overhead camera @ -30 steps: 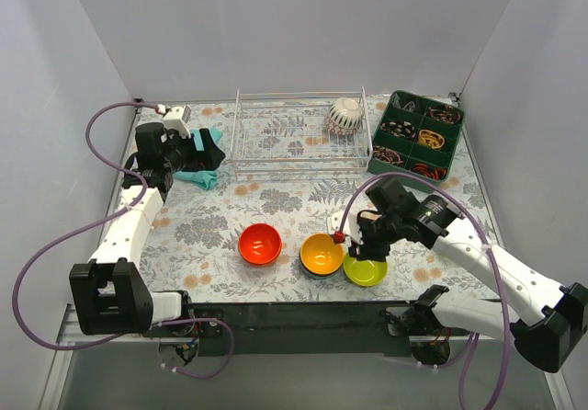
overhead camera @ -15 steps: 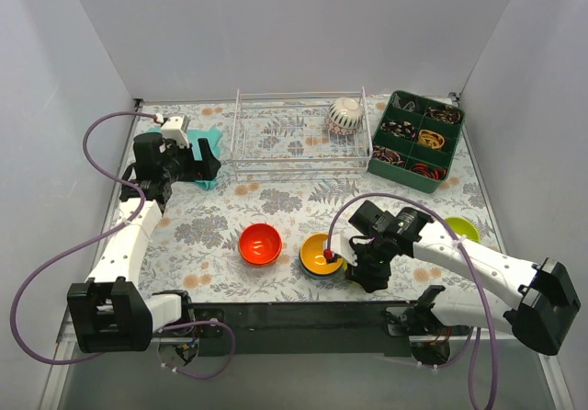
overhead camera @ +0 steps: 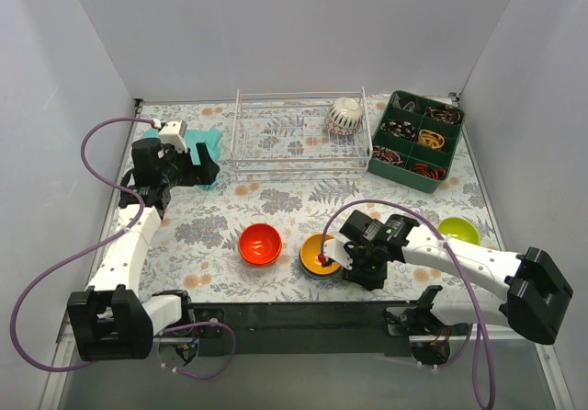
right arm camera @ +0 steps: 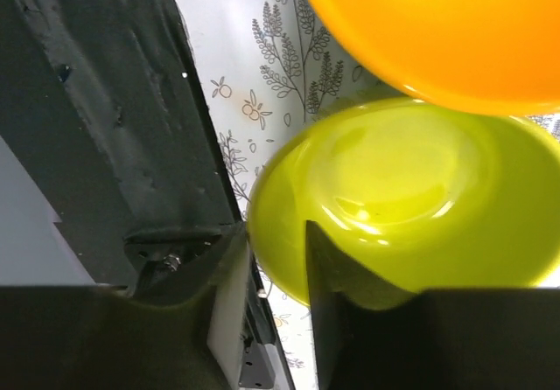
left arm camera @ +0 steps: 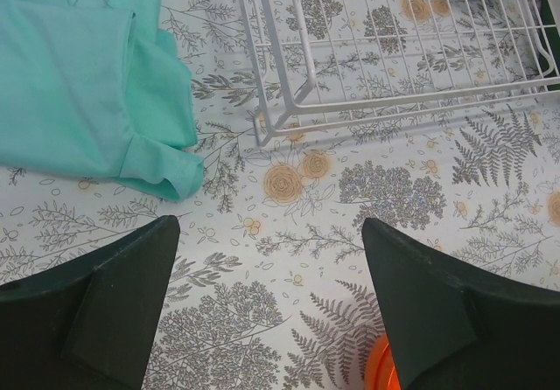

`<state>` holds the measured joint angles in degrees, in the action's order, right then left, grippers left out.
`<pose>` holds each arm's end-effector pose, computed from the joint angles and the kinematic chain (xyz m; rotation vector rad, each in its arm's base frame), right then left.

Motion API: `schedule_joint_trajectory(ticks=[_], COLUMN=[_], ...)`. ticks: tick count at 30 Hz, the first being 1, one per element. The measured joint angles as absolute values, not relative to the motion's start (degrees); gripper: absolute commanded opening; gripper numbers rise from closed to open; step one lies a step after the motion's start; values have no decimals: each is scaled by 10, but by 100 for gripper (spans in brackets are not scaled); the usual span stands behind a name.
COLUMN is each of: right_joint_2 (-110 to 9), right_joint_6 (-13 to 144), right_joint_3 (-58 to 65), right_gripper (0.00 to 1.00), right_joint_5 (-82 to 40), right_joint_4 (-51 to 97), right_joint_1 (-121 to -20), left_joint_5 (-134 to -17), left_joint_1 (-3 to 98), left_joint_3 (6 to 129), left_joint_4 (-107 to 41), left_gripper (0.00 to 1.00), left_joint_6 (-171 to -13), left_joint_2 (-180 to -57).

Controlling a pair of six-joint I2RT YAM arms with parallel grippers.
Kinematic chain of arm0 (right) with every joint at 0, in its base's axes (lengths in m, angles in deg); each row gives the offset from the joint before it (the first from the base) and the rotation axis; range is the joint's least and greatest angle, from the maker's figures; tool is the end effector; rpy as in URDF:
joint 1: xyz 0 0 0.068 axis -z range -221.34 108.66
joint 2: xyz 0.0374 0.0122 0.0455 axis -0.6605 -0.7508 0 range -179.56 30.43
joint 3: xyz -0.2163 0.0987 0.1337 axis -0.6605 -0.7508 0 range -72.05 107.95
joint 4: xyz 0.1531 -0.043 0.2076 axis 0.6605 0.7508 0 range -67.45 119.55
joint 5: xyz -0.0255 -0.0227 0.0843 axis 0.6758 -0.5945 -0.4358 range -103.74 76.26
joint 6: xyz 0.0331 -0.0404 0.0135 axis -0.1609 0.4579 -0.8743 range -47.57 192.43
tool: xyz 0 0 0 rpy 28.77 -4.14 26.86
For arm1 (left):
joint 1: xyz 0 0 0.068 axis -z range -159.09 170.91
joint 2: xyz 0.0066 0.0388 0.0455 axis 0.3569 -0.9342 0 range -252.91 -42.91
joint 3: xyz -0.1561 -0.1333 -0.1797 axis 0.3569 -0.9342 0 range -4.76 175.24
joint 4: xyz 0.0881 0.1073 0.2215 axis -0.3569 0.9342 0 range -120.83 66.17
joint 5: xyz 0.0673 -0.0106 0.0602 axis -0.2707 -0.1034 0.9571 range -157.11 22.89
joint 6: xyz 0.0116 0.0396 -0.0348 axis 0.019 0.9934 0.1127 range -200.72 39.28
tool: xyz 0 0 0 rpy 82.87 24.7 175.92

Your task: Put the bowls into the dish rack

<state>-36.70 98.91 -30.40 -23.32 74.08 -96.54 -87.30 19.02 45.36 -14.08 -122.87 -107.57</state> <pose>0.1029 0.1586 0.1990 -1.9481 2.2106 0.3222 0.2513 -0.0040 0.2929 -0.6123 2.0935 -0.7829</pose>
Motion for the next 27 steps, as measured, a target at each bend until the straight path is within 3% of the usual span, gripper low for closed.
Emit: schedule_joint_trajectory(ticks=[3,7,13,19,27], right_joint_2=[-372,-361,-347,-348,-405], right_joint_6=[981,981,999,1023,1039], right_joint_3=[-307,-306,-266,-146,48], right_gripper=[13,1,1,1,1], right_joint_5=[-224,-209,-178,-140,-212], right_joint_4=[737,736,804,898,808], right_joint_1=[-973,-976,-976,-969,-850], left_joint_5=[-875,-875,-886,-917,-967], left_joint_1=[187,184,184,184,184], left_joint_3=[453,446,443,466,635], left_joint_4=[-141,-141,-141,-140,-115], left_gripper=[86,86,85,83,79], left_joint_6=[-1232,-1235,-1237,-1245,-1257], left_joint_2=[-1075,-1065,-1057,-1082,-1203])
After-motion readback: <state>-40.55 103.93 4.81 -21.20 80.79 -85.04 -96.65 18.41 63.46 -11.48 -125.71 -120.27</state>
